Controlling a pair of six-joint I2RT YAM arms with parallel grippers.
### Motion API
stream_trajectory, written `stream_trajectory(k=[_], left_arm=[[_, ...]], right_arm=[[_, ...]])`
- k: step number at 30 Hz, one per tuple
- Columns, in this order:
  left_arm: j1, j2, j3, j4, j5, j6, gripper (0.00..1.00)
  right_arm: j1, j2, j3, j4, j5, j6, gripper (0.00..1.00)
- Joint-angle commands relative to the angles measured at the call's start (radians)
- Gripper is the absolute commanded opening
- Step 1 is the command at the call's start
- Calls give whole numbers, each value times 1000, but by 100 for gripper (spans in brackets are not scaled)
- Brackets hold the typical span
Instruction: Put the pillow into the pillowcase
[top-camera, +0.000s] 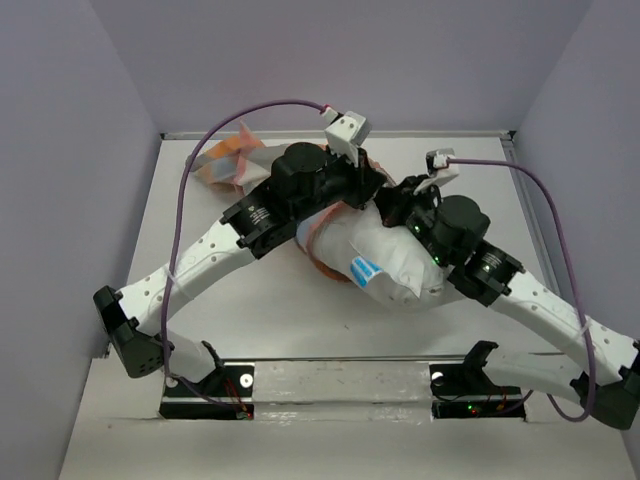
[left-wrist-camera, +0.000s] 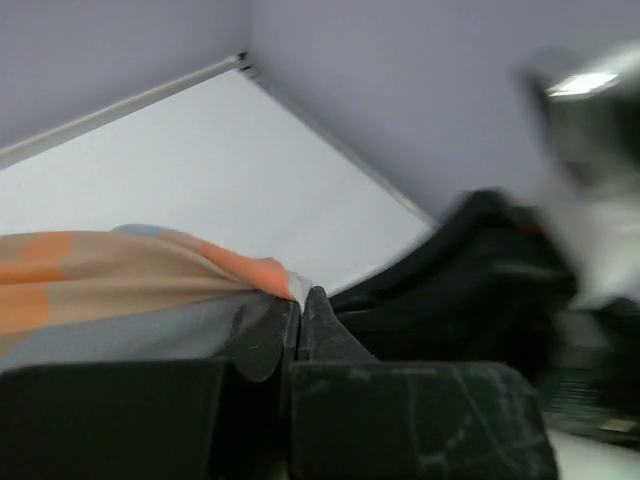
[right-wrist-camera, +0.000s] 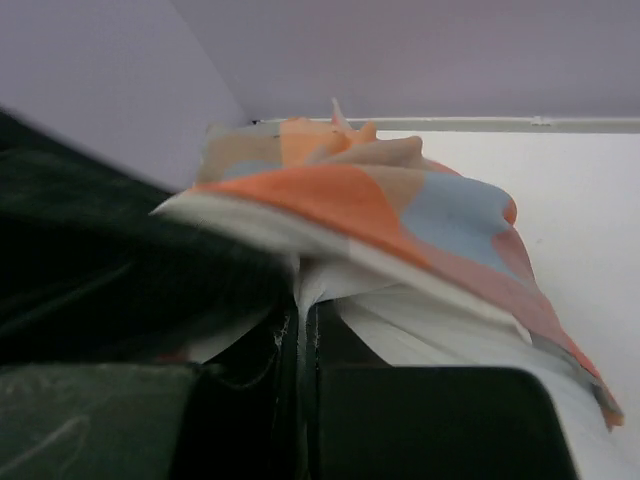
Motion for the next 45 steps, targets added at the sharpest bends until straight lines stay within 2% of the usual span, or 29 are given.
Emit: stream_trajectory(k=[1,4,8,11,14,16,18,22,23,26,28,30,31,32,33,35,36,37,38,39,40,42,43,45], left_arm=[[-149,-54,151,-7,193,-53,0],[-168,-151,31,56,248,-139,0],[-172,-244,-88,134,325,-242,0],[-174,-330,-185,129,296,-264,0],[-147,-384,-242,72,201,-247,0],[-131,-372,-250,43,160,-238,0],[-131,-355,-256,24,131,-230,0],[-131,-339,-352,24,52,-235,0],[-131,-339,-381,44,58,-244,0],[-131,-335,-491,226,165,-316,0],[-137,-333,-544,336,213,-362,0],[-139,-352,-570,368,213,-382,0],[-137,-364,-582,368,212,-382,5],[-137,-393,-595,360,207,-380,20],[-134,-405,-595,328,201,-376,58],[-128,-427,-554,262,187,-333,89],[-127,-434,-531,225,175,-312,99],[-123,-453,-479,151,126,-272,99],[-122,-462,-451,83,100,-255,99],[-119,-470,-425,45,42,-238,99],[-114,-477,-394,12,3,-221,99],[-111,-464,-315,-61,-113,-167,99],[-113,-429,-275,-135,-227,-153,99],[-110,-377,-254,-198,-310,-105,99]], right_arm=[[14,273,35,182,29,67,0],[1,380,58,191,64,85,0],[-71,387,43,239,102,122,0],[-82,286,17,240,152,113,0],[-82,87,-73,294,164,119,0],[-58,-24,-132,346,153,130,0],[-48,-41,-150,364,143,139,0],[-48,40,-151,452,2,200,0],[-48,122,-114,453,-35,206,0],[-48,283,-97,521,-213,272,0],[-39,316,-132,562,-242,323,0],[-39,293,-230,587,-261,354,0],[-39,275,-267,590,-264,361,0],[-39,255,-301,581,-267,371,0],[-39,237,-330,550,-276,378,0],[-30,184,-399,521,-290,383,0],[-30,164,-417,504,-299,381,0],[-30,129,-436,458,-310,372,1],[-30,112,-439,426,-349,358,8],[-30,97,-436,353,-360,343,17],[-30,82,-431,308,-364,308,33],[-30,31,-399,216,-350,271,46],[-30,10,-391,152,-339,239,58],[-30,-58,-362,51,-278,210,66]])
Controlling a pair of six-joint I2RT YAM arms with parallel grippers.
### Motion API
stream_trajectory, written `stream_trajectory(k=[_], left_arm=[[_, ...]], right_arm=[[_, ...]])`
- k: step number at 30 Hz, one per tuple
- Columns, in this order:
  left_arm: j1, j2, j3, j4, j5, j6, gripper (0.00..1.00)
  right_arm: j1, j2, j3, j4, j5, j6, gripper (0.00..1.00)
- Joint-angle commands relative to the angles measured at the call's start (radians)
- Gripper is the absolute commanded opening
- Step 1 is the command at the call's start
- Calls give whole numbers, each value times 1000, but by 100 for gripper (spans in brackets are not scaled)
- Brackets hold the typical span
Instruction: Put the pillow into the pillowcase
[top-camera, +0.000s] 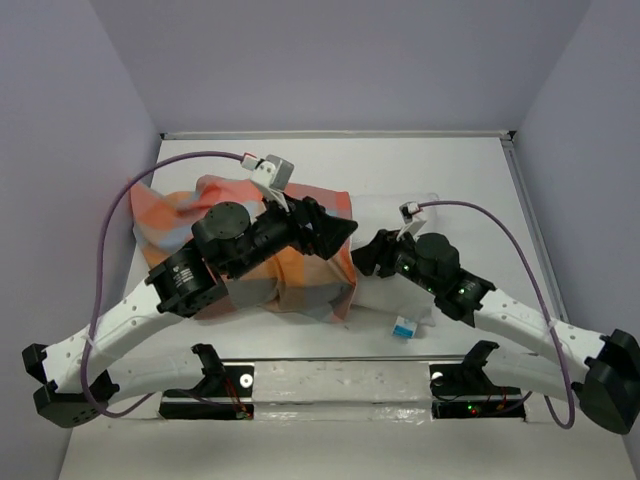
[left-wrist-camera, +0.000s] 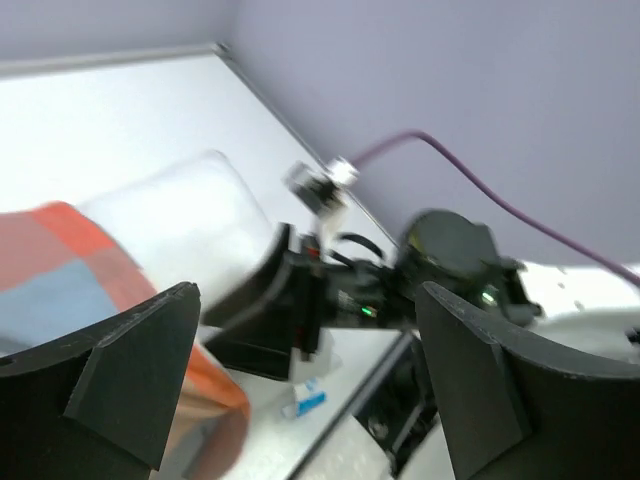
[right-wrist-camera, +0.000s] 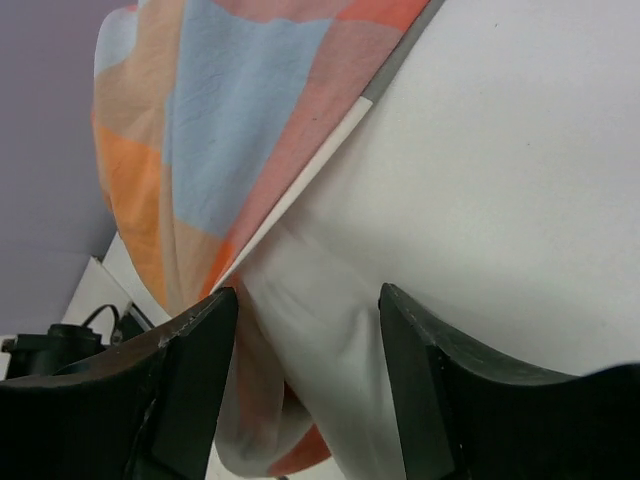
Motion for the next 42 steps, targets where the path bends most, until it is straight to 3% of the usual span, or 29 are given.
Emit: stream_trajectory(k=[1,3,5,6,10,15,18,20,21,25,28,30,31,34,36,37,42], left_arm=[[8,135,88,-180,-317,133,99],[10,219,128,-199,-345,183,99],[10,343,189,-204,-368,211,99],[14,385,209,-204,-383,229,99],[37,578,323,-236,-457,292,96],[74,675,372,-235,-479,324,89],[90,718,371,-235,-497,337,78],[97,737,360,-229,-521,341,70],[97,741,355,-220,-564,343,60],[102,727,316,-160,-636,366,49],[129,746,315,-163,-611,377,40],[143,746,299,-140,-595,380,28],[146,740,293,-131,-588,381,14],[160,700,273,-80,-540,369,0],[171,674,268,-45,-491,354,0],[175,643,266,-34,-424,348,0],[208,566,257,52,-236,300,0]], right_arm=[[2,-106,80,-217,69,-104,67],[2,-143,123,-329,155,-134,64],[2,-155,149,-392,218,-154,54],[2,-175,160,-422,281,-151,37],[2,-216,165,-449,338,-158,4],[2,-233,145,-449,349,-157,2],[2,-226,137,-447,364,-155,3],[2,-215,140,-443,366,-157,5],[2,-210,146,-437,369,-160,8],[-7,-177,178,-418,379,-193,21],[-34,-135,220,-394,358,-233,31],[-63,-108,241,-363,323,-259,38],[-103,-80,251,-339,291,-305,49],[-210,21,325,-279,78,-440,76],[-257,102,376,-271,-14,-505,85],[-281,148,405,-286,-164,-555,87],[-297,359,476,-322,-409,-605,89]])
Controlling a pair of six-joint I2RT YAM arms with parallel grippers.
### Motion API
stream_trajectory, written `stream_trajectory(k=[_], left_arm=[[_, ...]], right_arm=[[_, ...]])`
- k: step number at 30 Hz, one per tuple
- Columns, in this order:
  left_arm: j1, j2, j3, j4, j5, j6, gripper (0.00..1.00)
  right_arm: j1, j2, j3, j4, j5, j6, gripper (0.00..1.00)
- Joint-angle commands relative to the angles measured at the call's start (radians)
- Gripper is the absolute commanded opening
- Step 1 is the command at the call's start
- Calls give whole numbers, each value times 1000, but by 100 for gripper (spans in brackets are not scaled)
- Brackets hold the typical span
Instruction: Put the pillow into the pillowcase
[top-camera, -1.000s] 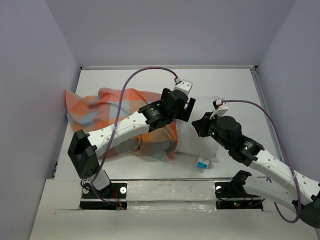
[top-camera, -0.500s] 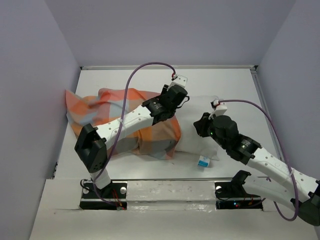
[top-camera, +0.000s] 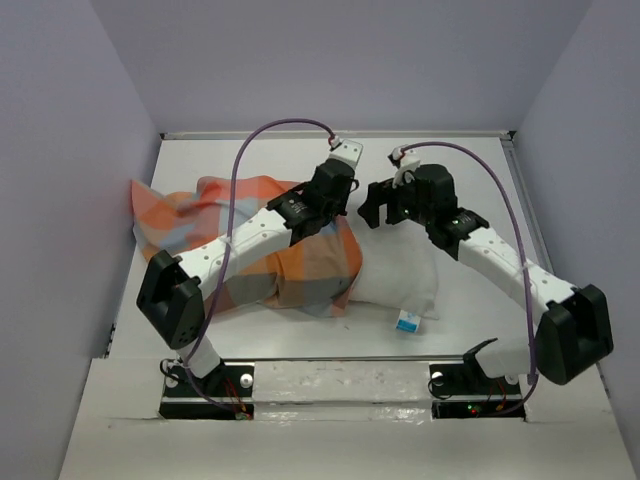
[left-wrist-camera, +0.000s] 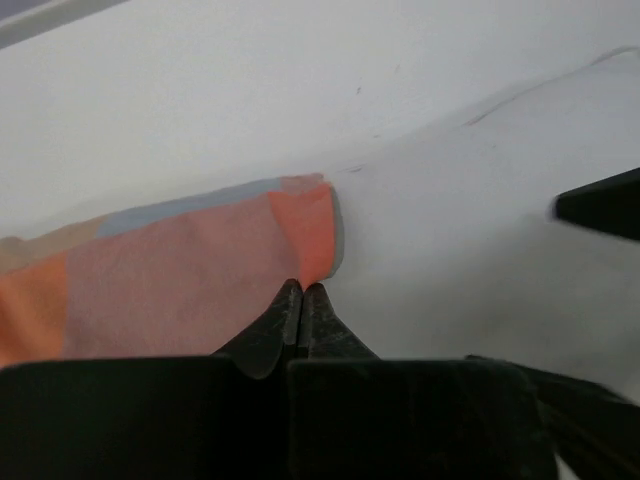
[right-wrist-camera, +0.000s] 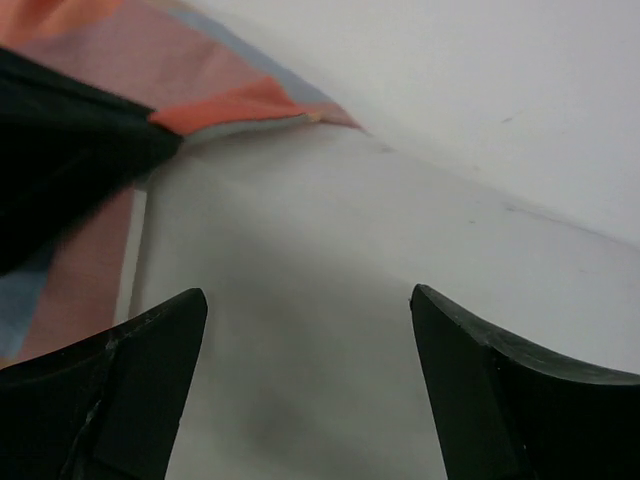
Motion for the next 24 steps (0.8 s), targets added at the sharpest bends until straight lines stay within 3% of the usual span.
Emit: stream_trajectory(k=[1,5,7,8,9,10,11,16,19,21,24], left_arm=[[28,-145,0,166,208,-58,0],[68,-159,42,200,336,-94,0],[71,-156,51,209,371,-104,0],[71,-154,53,212,406,-117,0],[71,-156,51,214,417,-123,0],[71,-163,42,232,476,-141,0],[71,-168,42,250,498,-150,0],[71,-206,48,319,671,-235,0],[56,-234,54,378,760,-322,0],[5,-260,68,376,753,-322,0],[-13,-330,74,326,701,-295,0]], right_arm=[[4,117,21,2,-362,-109,89],[4,136,-22,37,-543,-78,88],[4,140,-35,65,-675,-70,83],[19,137,-42,76,-706,-66,58],[30,128,-51,144,-751,-55,39],[39,89,-83,194,-769,-2,10],[39,61,-100,247,-786,32,0],[48,-135,-167,572,-799,268,0],[48,-212,-138,613,-730,295,0],[48,-240,-131,587,-644,267,0],[48,-266,-124,367,-417,168,2]])
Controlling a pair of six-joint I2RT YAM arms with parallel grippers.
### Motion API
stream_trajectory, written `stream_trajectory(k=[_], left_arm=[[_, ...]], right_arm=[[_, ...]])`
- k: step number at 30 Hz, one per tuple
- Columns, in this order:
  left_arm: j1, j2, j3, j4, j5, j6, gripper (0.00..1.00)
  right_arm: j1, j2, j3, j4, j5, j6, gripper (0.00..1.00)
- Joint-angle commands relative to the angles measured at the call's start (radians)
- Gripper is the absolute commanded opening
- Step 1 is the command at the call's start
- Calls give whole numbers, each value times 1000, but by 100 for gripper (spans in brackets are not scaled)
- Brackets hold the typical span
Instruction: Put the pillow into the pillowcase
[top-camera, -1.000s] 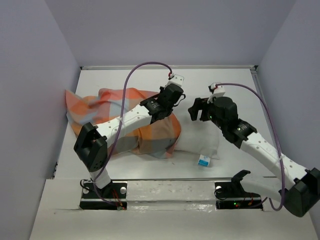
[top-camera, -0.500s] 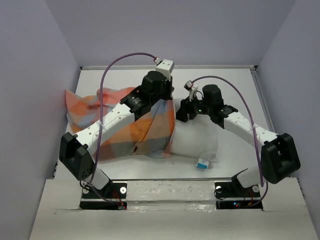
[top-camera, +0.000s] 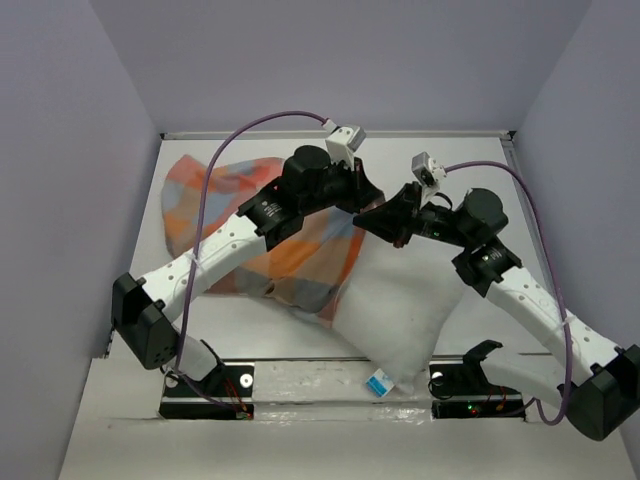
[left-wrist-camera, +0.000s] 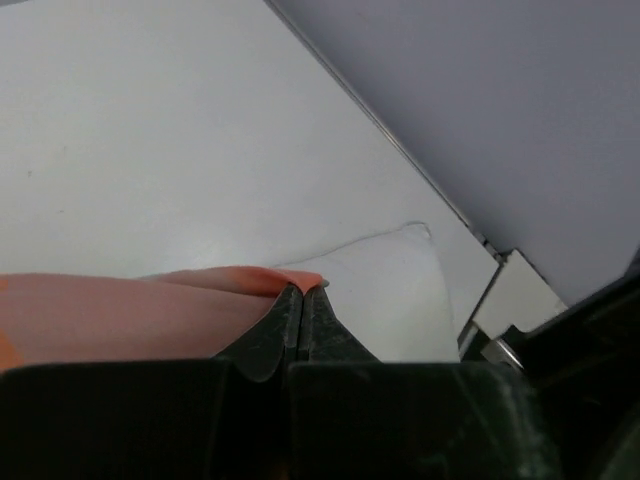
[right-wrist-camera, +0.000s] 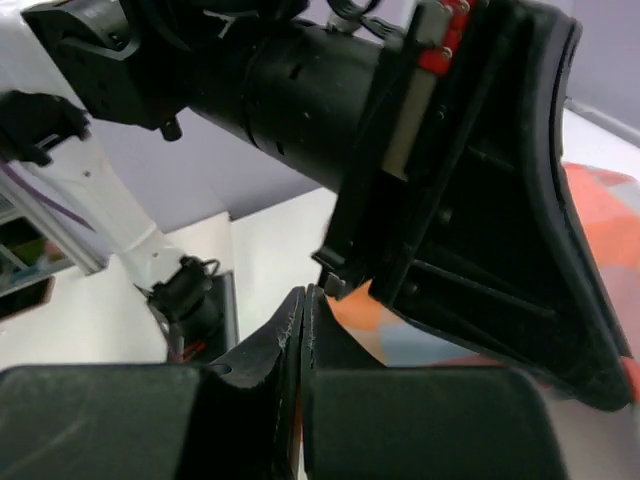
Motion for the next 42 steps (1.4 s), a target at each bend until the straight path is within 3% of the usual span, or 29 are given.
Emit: stream_trajectory(k=[1,2,4,10,16,20,24,29,31,33,35,38,42], left_arm=[[-48,-194,82,111,14,-3,0],[-48,-202,82,90,-8,10,0],[-36,-208,80,57,-16,20,0],[-31,-194,50,63,-23,33,0],[-29,-159,66,51,-68,75,0],[-22,-125,54,8,-170,123,0],[-9,-105,40,34,-149,119,0],[-9,-71,83,42,-105,117,0],[-9,-65,96,42,-79,106,0],[-9,-65,91,78,-28,82,0],[-14,-77,83,105,20,62,0],[-38,-108,51,129,43,37,0],[-55,-149,13,121,32,30,0]], right_arm=[[5,-26,25,-235,313,-85,31],[5,-29,28,-303,344,-109,52],[5,-23,54,-506,411,-126,66],[5,-167,-112,-630,560,-34,69],[5,-185,-77,-715,699,-44,74],[5,-204,-11,-796,809,-61,75],[5,-129,12,-868,894,-58,79],[100,95,3,-860,918,-41,80],[141,134,-1,-799,814,-49,76],[190,143,-21,-718,647,-46,43],[200,119,-32,-559,517,-11,0],[200,42,-18,-334,418,5,0],[200,-44,69,-195,398,2,0]])
